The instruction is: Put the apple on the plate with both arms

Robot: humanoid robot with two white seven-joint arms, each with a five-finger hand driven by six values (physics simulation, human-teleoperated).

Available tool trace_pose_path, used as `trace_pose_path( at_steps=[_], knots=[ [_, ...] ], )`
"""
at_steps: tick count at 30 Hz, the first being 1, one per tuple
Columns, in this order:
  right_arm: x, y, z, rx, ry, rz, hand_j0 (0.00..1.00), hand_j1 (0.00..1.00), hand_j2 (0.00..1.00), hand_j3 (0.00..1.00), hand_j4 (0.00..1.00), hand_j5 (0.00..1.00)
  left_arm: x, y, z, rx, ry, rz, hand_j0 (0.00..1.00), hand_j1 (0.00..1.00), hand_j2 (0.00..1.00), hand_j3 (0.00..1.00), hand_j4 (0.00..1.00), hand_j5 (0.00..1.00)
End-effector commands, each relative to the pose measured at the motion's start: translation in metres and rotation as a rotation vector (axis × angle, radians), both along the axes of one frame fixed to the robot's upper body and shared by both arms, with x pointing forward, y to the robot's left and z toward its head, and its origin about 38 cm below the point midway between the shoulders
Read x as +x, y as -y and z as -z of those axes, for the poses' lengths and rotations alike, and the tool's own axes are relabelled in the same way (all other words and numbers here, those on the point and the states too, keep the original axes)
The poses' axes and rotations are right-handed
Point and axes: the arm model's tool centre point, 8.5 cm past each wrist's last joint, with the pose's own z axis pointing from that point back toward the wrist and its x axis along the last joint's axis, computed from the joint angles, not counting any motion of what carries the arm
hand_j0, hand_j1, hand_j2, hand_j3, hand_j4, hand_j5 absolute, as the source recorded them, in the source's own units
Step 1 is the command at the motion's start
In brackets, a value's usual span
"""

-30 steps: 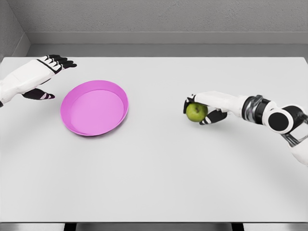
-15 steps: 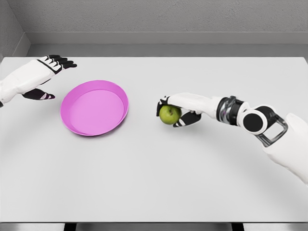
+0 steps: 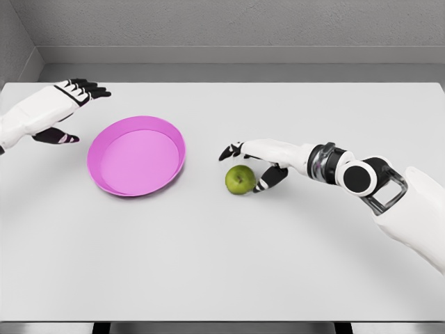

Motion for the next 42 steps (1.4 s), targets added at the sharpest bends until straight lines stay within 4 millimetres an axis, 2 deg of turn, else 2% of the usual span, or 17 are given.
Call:
trace_pose_path(
  at_steps=[1,3,5,7,9,10,12,14,16,19,22,24,26,31,33,35,42],
  knots=[
    [0.000,0.000,-0.001,0.001,-0.002,0.007,1.00,1.00,1.00,1.00,1.00,1.00,0.000,-0.001,-0.001,-0.006,0.001,-0.002,1.00,1.00,1.00,1.00,1.00,1.00],
    [-0.001,-0.001,-0.004,0.004,0.005,0.003,1.00,1.00,1.00,1.00,1.00,1.00,0.000,-0.001,-0.001,-0.006,0.002,-0.002,1.00,1.00,1.00,1.00,1.00,1.00],
    [-0.003,0.007,-0.019,0.004,0.043,-0.001,1.00,1.00,1.00,1.00,1.00,1.00,0.000,-0.001,-0.001,-0.005,0.001,-0.002,1.00,1.00,1.00,1.00,1.00,1.00],
    [0.011,0.076,-0.064,-0.011,0.165,0.116,1.00,1.00,1.00,1.00,1.00,1.00,0.000,-0.001,-0.001,-0.005,0.001,-0.002,1.00,1.00,1.00,1.00,1.00,1.00],
    [0.013,0.132,-0.101,-0.021,0.266,0.205,1.00,1.00,1.00,1.00,1.00,1.00,0.000,0.000,-0.002,-0.004,0.003,-0.001,1.00,1.00,1.00,1.00,1.00,1.00],
    [0.009,0.156,-0.111,-0.026,0.298,0.240,1.00,1.00,1.00,1.00,1.00,1.00,0.001,-0.001,-0.003,0.000,0.005,-0.001,1.00,1.00,1.00,1.00,1.00,1.00],
    [0.002,0.177,-0.125,-0.044,0.346,0.242,1.00,1.00,1.00,1.00,1.00,1.00,0.002,0.001,-0.005,0.013,0.015,0.005,1.00,1.00,1.00,1.00,1.00,1.00],
    [-0.007,0.194,-0.128,-0.056,0.376,0.226,1.00,1.00,1.00,1.00,1.00,1.00,-0.003,0.019,-0.011,0.043,0.044,0.066,1.00,1.00,1.00,1.00,1.00,1.00],
    [-0.011,0.197,-0.126,-0.063,0.387,0.197,1.00,1.00,1.00,1.00,1.00,1.00,-0.009,0.041,-0.016,0.060,0.072,0.139,1.00,1.00,1.00,1.00,1.00,1.00],
    [-0.016,0.195,-0.118,-0.068,0.382,0.154,1.00,1.00,1.00,1.00,1.00,1.00,-0.031,0.091,-0.039,0.048,0.130,0.300,1.00,1.00,1.00,1.00,1.00,1.00],
    [-0.018,0.195,-0.111,-0.072,0.367,0.152,1.00,1.00,1.00,1.00,1.00,1.00,-0.047,0.118,-0.049,0.079,0.138,0.394,1.00,1.00,1.00,1.00,1.00,1.00],
    [-0.019,0.195,-0.111,-0.072,0.364,0.153,1.00,1.00,1.00,1.00,1.00,1.00,-0.053,0.128,-0.047,0.096,0.120,0.428,1.00,1.00,1.00,1.00,1.00,1.00],
    [-0.022,0.196,-0.098,-0.075,0.327,0.162,1.00,1.00,1.00,1.00,1.00,1.00,-0.061,0.144,-0.042,0.115,0.101,0.481,1.00,1.00,1.00,1.00,1.00,1.00],
    [-0.023,0.199,-0.097,-0.094,0.321,0.161,1.00,1.00,1.00,1.00,1.00,1.00,-0.061,0.183,-0.037,0.122,0.083,0.584,1.00,1.00,1.00,1.00,1.00,1.00],
    [-0.023,0.200,-0.098,-0.097,0.322,0.162,1.00,1.00,1.00,1.00,1.00,1.00,-0.066,0.191,-0.024,0.158,0.031,0.612,1.00,1.00,1.00,1.00,1.00,1.00],
    [-0.023,0.200,-0.099,-0.096,0.326,0.161,1.00,1.00,1.00,1.00,1.00,1.00,-0.068,0.210,-0.019,0.160,0.009,0.662,1.00,1.00,1.00,1.00,1.00,1.00],
    [-0.022,0.198,-0.100,-0.090,0.330,0.161,1.00,1.00,1.00,1.00,1.00,1.00,-0.072,0.241,-0.003,0.194,-0.049,0.735,1.00,1.00,1.00,1.00,1.00,1.00]
  ],
)
